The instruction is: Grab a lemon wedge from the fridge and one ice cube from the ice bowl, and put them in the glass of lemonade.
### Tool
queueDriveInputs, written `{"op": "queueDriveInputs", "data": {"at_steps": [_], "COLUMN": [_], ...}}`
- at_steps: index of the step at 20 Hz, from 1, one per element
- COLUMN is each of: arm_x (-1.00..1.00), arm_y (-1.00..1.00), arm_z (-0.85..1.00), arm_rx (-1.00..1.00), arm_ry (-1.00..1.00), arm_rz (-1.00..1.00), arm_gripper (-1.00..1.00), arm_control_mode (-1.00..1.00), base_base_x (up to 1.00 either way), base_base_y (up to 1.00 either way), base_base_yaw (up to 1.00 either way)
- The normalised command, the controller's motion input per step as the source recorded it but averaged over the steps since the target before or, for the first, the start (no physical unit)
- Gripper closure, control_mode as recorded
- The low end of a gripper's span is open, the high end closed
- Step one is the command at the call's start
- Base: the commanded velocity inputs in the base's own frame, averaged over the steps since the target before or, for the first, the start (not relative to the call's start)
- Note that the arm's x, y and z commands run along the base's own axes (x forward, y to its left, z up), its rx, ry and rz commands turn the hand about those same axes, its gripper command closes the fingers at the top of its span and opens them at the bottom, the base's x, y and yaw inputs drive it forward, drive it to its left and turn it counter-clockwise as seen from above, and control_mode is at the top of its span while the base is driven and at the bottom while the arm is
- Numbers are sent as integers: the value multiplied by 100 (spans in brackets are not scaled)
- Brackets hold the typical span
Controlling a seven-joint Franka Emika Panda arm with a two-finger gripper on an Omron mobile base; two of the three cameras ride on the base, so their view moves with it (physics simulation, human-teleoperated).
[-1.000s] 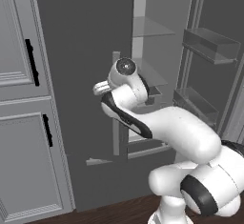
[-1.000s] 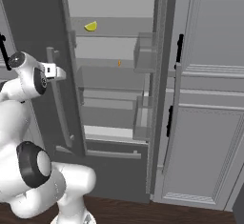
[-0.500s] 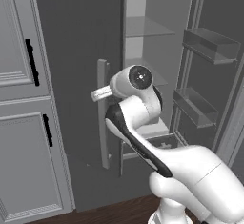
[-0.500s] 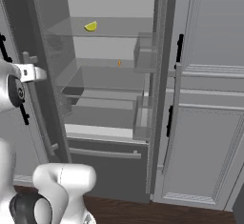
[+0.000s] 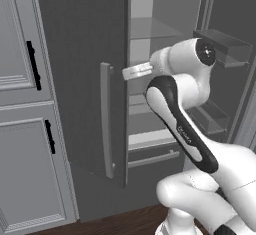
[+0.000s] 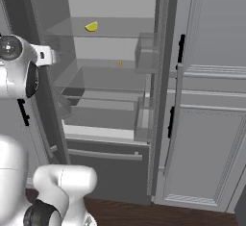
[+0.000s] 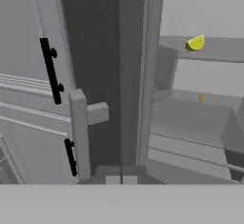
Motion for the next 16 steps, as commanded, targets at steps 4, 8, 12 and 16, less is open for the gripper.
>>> {"op": "queueDriveInputs", "data": {"at_steps": [4,8,12,16], "arm_x": [96,99,78,44], "arm_y": [-97,-42,-1,0], "arm_z": [19,0,-41,-88], "arm_rx": [35,12,0,15], "arm_ry": [40,54,49,12], "arm_rz": [1,0,0,2], "arm_gripper": [100,100,-100,-100], "arm_control_mode": [-100,-100,-100,-100], "base_base_x": [0,0,0,0], "base_base_y": [0,0,0,0], "base_base_yaw": [0,0,0,0]}}
